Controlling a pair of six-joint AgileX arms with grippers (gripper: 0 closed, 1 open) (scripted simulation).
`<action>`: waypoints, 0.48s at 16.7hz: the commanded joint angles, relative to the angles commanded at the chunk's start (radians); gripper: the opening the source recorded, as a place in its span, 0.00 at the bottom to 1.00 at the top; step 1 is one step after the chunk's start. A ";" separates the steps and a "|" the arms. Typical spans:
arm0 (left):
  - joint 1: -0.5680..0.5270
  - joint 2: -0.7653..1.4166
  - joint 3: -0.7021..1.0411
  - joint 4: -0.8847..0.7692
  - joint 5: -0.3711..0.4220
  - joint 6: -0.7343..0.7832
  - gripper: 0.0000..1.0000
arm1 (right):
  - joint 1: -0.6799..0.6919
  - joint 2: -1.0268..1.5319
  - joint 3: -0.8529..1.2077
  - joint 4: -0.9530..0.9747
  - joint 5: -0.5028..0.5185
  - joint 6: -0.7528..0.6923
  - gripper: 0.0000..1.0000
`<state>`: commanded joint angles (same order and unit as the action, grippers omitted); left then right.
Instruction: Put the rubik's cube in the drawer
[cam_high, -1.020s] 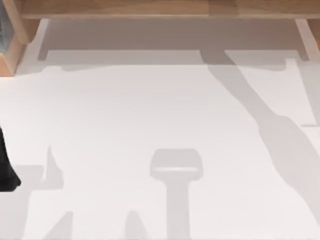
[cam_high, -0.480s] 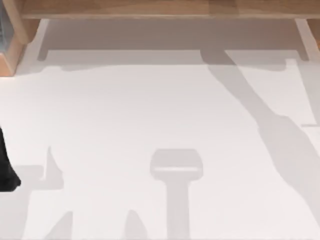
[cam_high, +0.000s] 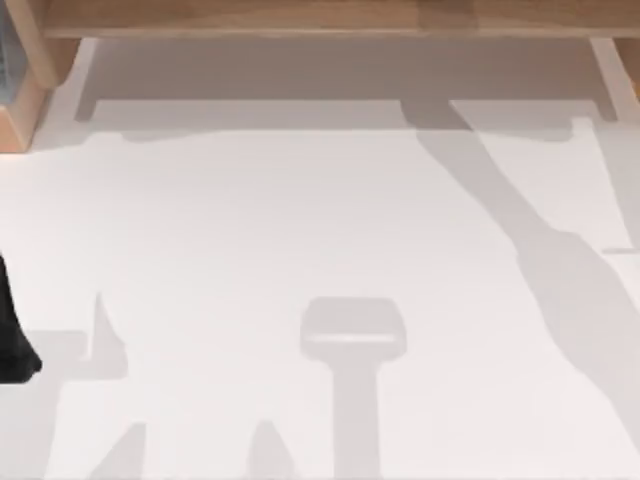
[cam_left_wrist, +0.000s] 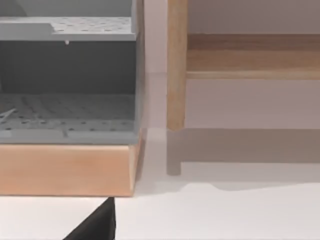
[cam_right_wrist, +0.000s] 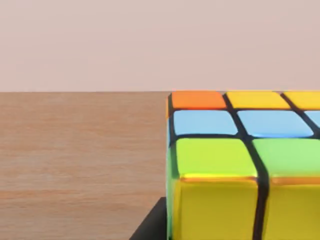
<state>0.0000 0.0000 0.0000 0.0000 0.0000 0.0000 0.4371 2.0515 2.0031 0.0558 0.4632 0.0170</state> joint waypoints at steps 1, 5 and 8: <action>0.000 0.000 0.000 0.000 0.000 0.000 1.00 | -0.003 -0.005 0.006 -0.001 -0.008 -0.002 0.00; 0.000 0.000 0.000 0.000 0.000 0.000 1.00 | 0.013 -0.014 0.001 -0.017 -0.036 -0.010 0.00; 0.000 0.000 0.000 0.000 0.000 0.000 1.00 | 0.031 -0.034 -0.023 -0.039 -0.006 -0.004 0.00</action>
<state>0.0000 0.0000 0.0000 0.0000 0.0000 0.0000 0.4684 2.0174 1.9798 0.0165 0.4574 0.0129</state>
